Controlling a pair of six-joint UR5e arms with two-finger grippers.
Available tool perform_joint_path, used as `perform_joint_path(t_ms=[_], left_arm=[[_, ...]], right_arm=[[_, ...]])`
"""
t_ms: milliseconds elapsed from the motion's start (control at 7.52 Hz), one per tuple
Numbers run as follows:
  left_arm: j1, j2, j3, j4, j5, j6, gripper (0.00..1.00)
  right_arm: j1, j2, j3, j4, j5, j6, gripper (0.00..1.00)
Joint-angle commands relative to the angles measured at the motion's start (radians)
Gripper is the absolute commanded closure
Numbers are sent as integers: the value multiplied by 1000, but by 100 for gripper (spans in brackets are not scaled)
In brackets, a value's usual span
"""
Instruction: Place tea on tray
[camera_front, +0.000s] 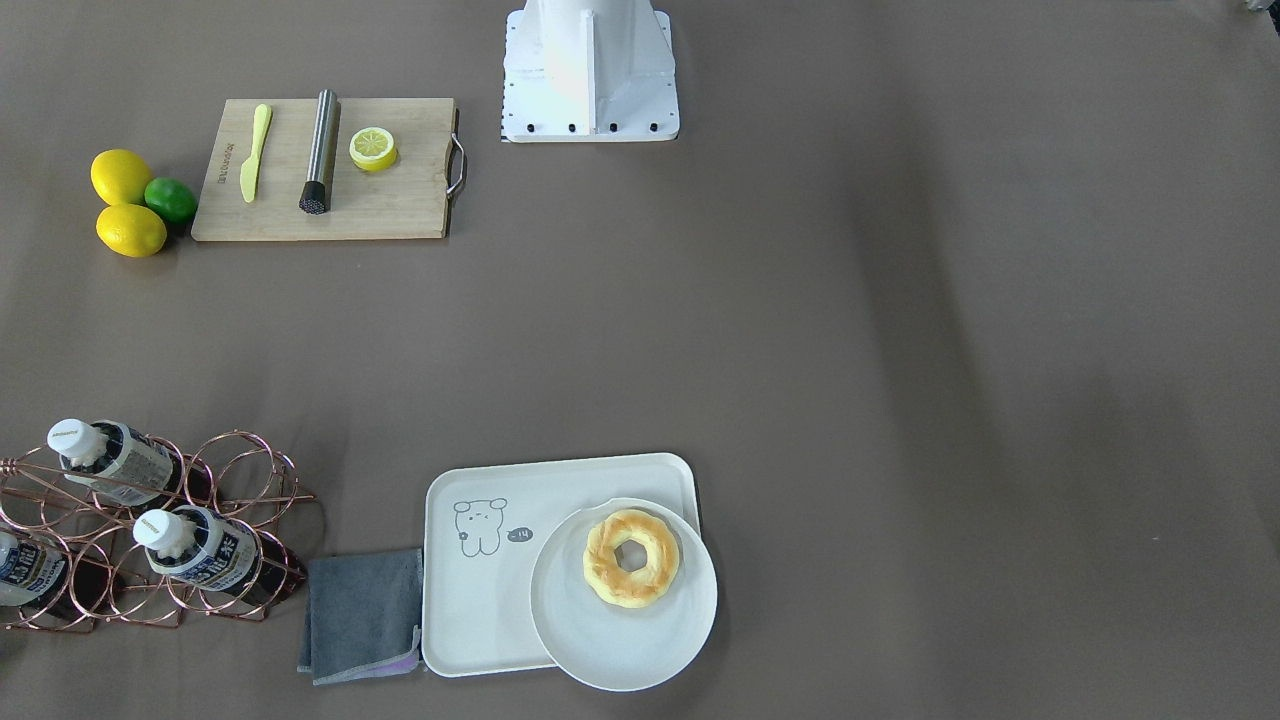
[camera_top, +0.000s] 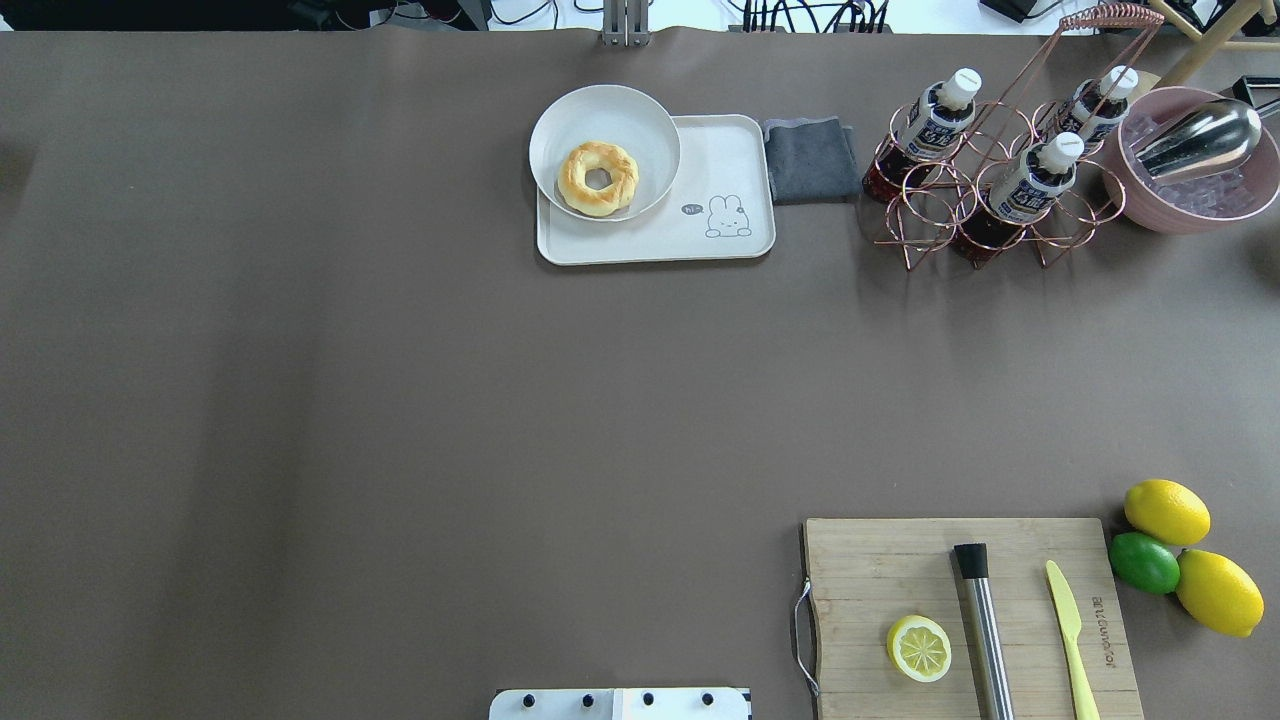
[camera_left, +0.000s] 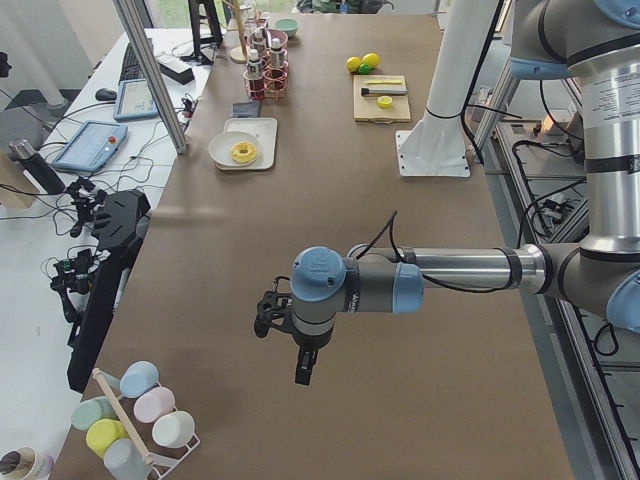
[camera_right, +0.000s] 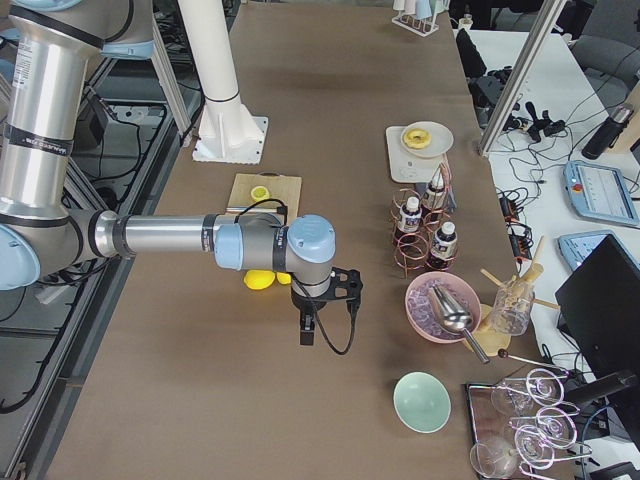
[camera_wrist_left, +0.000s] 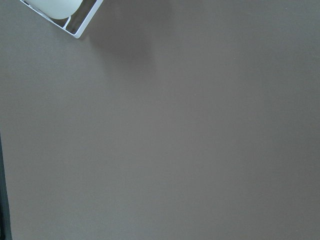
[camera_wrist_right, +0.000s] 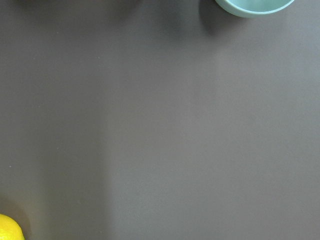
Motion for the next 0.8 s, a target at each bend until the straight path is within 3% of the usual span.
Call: perform_joint_path(t_ms=[0,665], left_arm=[[-2,0,-10,-5,1,-5,2],[0,15,-30,-3,1,2,2]], right_arm=[[1,-2,0,0,1,0,0],[9,-6,5,0,1,-5,0]])
